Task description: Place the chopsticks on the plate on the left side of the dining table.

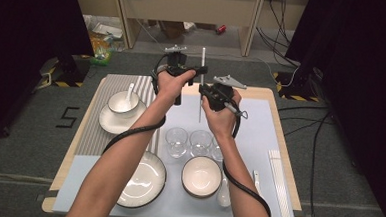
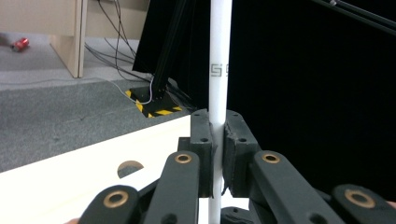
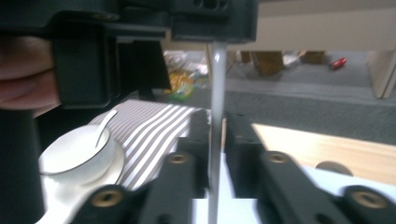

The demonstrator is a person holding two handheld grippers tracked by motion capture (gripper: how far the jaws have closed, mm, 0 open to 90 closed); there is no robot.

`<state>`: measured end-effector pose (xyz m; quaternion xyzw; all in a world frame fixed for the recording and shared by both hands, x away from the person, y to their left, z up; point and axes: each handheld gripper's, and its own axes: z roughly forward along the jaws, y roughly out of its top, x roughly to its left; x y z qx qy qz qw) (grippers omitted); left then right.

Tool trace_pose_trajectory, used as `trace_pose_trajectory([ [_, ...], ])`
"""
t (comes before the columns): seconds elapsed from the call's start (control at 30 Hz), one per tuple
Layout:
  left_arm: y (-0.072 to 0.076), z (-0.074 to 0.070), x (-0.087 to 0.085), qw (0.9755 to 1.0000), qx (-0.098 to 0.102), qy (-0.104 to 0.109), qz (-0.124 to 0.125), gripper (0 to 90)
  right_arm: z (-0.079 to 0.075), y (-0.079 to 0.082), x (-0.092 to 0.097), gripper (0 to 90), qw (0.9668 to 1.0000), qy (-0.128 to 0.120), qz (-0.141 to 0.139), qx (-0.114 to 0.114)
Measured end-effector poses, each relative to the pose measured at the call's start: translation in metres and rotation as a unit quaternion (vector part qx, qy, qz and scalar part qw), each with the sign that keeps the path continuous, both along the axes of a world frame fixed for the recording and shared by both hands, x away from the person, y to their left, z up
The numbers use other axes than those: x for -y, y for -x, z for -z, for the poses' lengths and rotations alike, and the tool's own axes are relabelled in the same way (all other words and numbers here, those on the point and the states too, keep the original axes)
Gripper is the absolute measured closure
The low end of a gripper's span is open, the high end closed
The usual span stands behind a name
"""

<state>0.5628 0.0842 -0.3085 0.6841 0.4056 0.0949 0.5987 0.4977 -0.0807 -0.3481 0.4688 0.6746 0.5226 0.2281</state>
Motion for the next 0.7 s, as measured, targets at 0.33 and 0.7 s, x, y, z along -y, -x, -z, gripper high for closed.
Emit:
trace_pose_trajectory([
  [0.33, 0.012, -0.009, -0.01, 0.9994, 0.033, -0.01, -0.006, 83.3, -0.008, 0.016, 0.025, 57.9, 0.9995, 0.017, 0.012, -0.025],
  [0.7, 0.027, -0.013, -0.031, 0.9985, 0.05, -0.013, -0.016, 83.3, -0.004, 0.029, 0.057, 55.4, 0.9973, 0.032, 0.037, -0.055],
])
